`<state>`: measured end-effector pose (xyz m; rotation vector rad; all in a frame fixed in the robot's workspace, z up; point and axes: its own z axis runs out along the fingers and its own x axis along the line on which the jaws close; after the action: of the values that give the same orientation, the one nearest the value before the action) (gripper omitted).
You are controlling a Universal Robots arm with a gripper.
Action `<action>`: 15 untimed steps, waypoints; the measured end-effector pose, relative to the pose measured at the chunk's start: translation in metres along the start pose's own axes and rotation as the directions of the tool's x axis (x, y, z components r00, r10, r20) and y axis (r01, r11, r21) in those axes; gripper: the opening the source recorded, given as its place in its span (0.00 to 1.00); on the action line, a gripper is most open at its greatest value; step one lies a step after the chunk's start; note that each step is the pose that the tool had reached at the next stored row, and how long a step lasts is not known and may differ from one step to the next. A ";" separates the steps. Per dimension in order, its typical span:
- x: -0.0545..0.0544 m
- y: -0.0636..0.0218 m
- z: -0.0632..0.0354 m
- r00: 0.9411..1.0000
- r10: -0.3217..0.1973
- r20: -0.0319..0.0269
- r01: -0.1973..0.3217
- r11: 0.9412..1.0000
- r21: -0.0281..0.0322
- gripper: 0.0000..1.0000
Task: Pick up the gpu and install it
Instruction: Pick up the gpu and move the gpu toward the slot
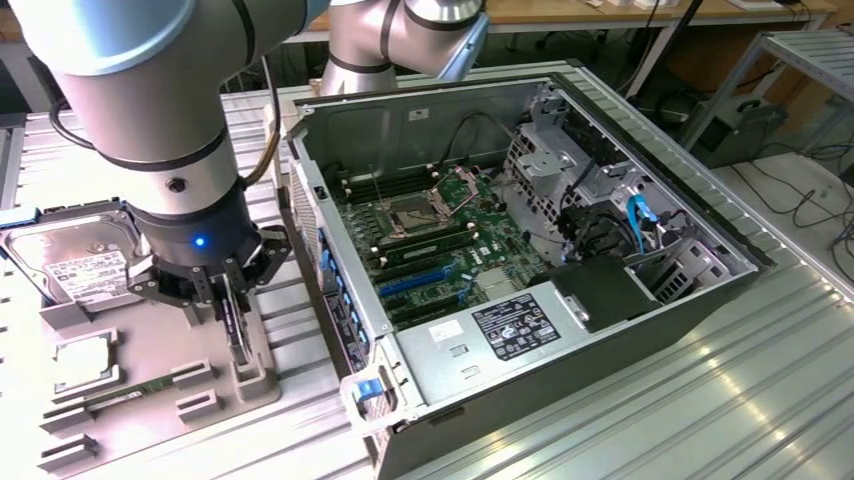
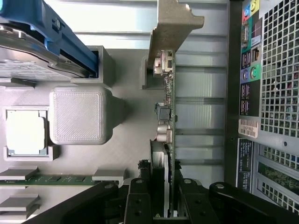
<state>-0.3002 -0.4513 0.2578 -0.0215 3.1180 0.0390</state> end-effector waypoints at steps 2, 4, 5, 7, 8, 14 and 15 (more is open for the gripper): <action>0.000 0.0000 -0.0013 1.000 0.000 0.000 0.000 1.000 0.000 0.28; 0.000 0.0001 -0.0020 1.000 0.000 0.000 0.000 1.000 0.000 0.28; 0.000 0.0001 -0.0022 1.000 0.000 0.000 0.000 1.000 0.000 0.28; 0.000 0.0001 -0.0035 1.000 0.000 0.000 0.000 1.000 0.000 0.28; 0.000 0.0001 -0.0044 1.000 0.000 0.000 0.000 1.000 0.000 0.28; 0.000 0.0002 -0.0102 1.000 0.000 0.000 0.000 1.000 0.000 0.28; 0.000 0.0003 -0.0114 1.000 0.000 0.000 0.000 1.000 0.001 0.28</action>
<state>-0.3001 -0.4513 0.2692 -0.0222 3.1180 0.0381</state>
